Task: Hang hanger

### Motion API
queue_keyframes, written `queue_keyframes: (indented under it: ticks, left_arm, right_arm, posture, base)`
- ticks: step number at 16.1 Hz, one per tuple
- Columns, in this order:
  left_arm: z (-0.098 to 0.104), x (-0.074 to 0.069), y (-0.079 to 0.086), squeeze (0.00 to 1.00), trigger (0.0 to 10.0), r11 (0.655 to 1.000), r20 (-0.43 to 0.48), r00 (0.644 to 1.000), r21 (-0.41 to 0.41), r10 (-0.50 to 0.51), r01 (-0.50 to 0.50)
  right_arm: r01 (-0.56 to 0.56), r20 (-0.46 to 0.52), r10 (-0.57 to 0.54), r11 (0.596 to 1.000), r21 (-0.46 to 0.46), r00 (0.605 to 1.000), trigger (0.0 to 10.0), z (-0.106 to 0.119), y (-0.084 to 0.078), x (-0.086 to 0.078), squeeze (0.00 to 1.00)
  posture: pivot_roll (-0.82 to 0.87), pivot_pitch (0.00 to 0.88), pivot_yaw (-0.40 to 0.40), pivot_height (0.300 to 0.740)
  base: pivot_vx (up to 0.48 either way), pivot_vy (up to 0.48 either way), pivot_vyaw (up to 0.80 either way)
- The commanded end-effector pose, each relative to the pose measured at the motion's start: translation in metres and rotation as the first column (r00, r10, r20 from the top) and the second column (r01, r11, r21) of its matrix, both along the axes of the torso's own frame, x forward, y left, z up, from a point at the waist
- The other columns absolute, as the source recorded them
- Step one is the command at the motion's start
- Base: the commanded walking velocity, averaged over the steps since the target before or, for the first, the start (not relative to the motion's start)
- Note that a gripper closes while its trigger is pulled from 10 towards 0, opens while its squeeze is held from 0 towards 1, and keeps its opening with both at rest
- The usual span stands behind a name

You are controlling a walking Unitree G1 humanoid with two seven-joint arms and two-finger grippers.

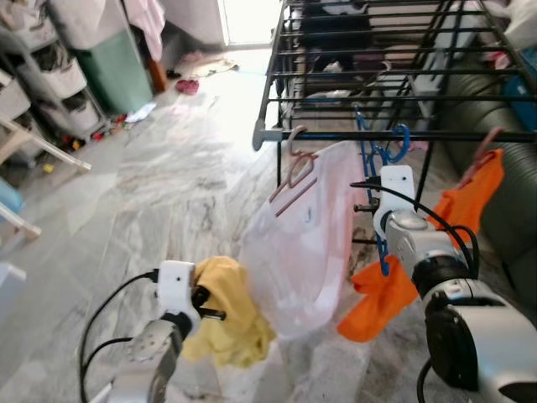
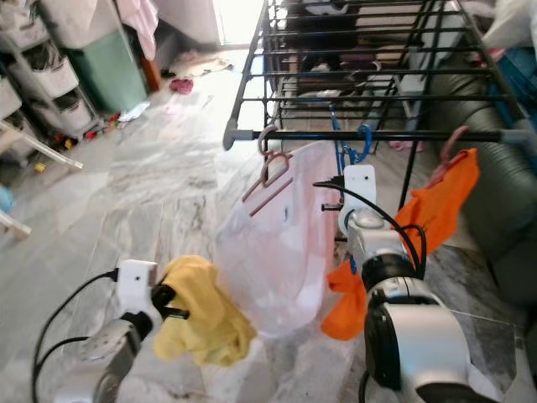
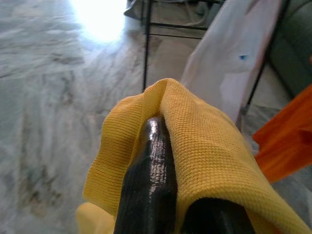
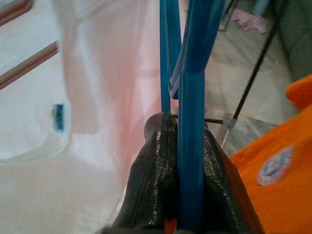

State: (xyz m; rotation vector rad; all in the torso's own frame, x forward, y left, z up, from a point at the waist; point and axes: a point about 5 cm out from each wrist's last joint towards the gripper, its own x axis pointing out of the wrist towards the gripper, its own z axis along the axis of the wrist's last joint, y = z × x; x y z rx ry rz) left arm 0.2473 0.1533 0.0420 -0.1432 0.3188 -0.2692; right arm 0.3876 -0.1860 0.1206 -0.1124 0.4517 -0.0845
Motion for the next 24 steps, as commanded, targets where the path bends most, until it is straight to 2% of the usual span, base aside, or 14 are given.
queue_keyframes:
  ticks: [1, 4, 6, 11, 13, 14, 21, 24]
  left_arm:
    - [0.006, -0.003, 0.008, 0.00, 10.0, 1.000, 0.016, 1.000, 0.019, 0.019, -0.019]
    - [0.008, -0.011, 0.013, 0.00, 10.0, 0.999, 0.003, 1.000, 0.030, 0.031, -0.031]
    - [0.010, -0.014, 0.014, 0.00, 10.0, 0.999, -0.002, 0.999, 0.032, 0.032, -0.032]
    - [0.011, -0.023, 0.017, 0.00, 10.0, 0.998, -0.018, 0.999, 0.049, 0.033, -0.032]
    - [0.012, -0.027, 0.020, 0.00, 10.0, 0.998, -0.024, 0.999, 0.055, 0.041, -0.040]
    - [0.012, -0.028, 0.020, 0.00, 10.0, 0.998, -0.027, 0.999, 0.056, 0.043, -0.042]
    - [0.009, -0.026, 0.015, 0.00, 10.0, 0.998, -0.054, 0.998, 0.062, 0.016, -0.013]
    - [0.006, -0.029, 0.016, 0.00, 10.0, 0.998, -0.071, 0.997, 0.067, 0.013, -0.008]
  right_arm:
    - [-0.030, 0.014, 0.030, 1.000, -0.007, 0.999, 10.0, 0.007, 0.006, 0.004, 0.00]
    - [-0.054, 0.004, 0.054, 0.998, 0.013, 0.999, 10.0, 0.008, 0.013, 0.006, 0.00]
    - [-0.052, 0.016, 0.052, 0.999, 0.001, 0.999, 10.0, 0.015, 0.011, 0.009, 0.00]
    - [0.078, 0.039, -0.079, 0.997, 0.018, 0.996, 10.0, 0.029, -0.012, 0.012, 0.00]
    - [0.176, 0.030, -0.177, 0.984, 0.029, 0.984, 10.0, 0.025, -0.029, 0.008, 0.00]
    - [0.185, 0.019, -0.186, 0.982, 0.033, 0.982, 10.0, 0.022, -0.031, 0.006, 0.00]
    - [0.258, -0.065, -0.251, 0.954, 0.155, 0.966, 10.0, 0.002, -0.040, -0.005, 0.00]
    - [0.255, -0.092, -0.244, 0.958, 0.133, 0.965, 10.0, -0.006, -0.039, -0.008, 0.00]
  posture:
    - [-0.01, 0.108, 0.075, 0.740]
    - [0.02, 0.108, 0.061, 0.740]
    - [0.03, 0.107, 0.057, 0.740]
    - [0.07, 0.113, 0.050, 0.740]
    - [0.08, 0.115, 0.044, 0.740]
    - [0.08, 0.113, 0.045, 0.740]
    - [0.07, 0.112, 0.053, 0.740]
    - [0.08, 0.111, 0.050, 0.740]
  base:
    - [0.000, 0.000, 0.00]
    - [0.000, 0.000, 0.00]
    - [0.000, 0.000, 0.00]
    - [0.000, 0.000, 0.00]
    - [0.000, 0.000, 0.00]
    - [0.000, 0.000, 0.00]
    - [0.000, 0.000, 0.00]
    - [0.000, 0.000, 0.00]
